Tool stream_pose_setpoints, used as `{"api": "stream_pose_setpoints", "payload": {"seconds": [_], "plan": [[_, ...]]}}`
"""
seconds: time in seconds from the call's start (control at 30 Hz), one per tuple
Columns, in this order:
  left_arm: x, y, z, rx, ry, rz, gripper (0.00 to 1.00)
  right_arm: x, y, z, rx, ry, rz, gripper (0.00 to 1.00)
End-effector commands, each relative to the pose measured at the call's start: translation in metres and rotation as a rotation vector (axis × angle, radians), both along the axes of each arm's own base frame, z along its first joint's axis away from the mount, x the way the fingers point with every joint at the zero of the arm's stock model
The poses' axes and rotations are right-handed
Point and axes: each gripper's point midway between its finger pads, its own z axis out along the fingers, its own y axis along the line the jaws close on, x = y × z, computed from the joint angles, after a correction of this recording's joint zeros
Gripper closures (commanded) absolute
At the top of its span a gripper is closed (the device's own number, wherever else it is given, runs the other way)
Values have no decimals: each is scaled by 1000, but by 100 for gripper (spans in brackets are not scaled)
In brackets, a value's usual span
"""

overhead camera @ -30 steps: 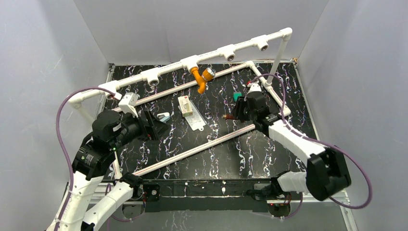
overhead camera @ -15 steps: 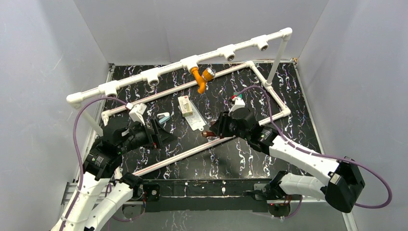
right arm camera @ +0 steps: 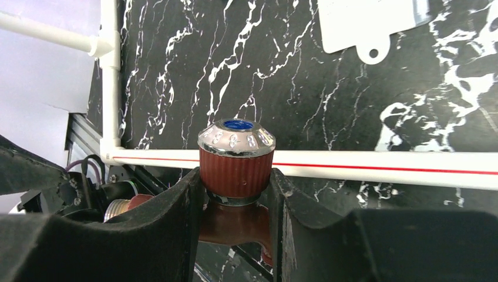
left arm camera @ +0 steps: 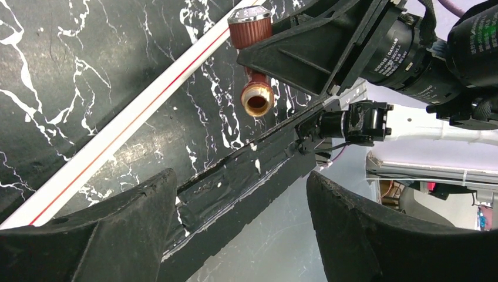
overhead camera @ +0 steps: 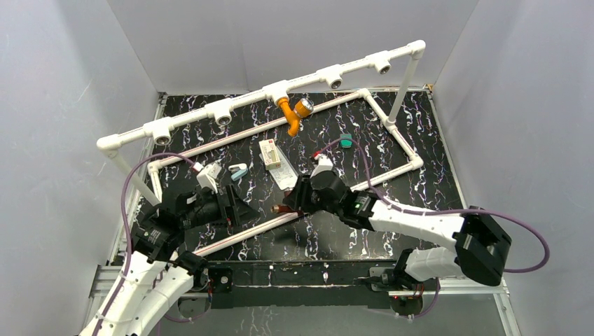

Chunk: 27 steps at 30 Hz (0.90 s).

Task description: Install the water faucets

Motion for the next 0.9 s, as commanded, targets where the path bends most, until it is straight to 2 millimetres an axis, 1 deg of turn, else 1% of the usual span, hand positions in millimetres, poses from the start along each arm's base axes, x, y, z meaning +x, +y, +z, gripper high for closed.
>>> {"api": "stream_pose_setpoints", "payload": {"seconds": [0.0,0.2,0.33,0.43,0.53,0.67,0.77,0.87], "plan": [[-10,-1,-17,2,59,-22,22,1,41,33,140,-35,-12,99],[-15,0,-32,12,98,-28,24,-9,75,36,157,-39,27,99],[-17,3,-41,32,112,-22,26,-16,89,39,177,-34,59,99],[-19,4,-47,38,124,-22,30,-23,99,41,192,-26,86,99],[-19,4,-47,38,126,-25,35,-27,104,41,195,-26,96,99],[-19,3,-44,36,124,-28,40,-30,106,39,193,-23,99,99],[-18,3,-43,37,120,-27,46,-32,108,40,198,-21,108,99],[-18,3,-45,39,124,-24,48,-36,111,41,198,-23,126,99]]}}
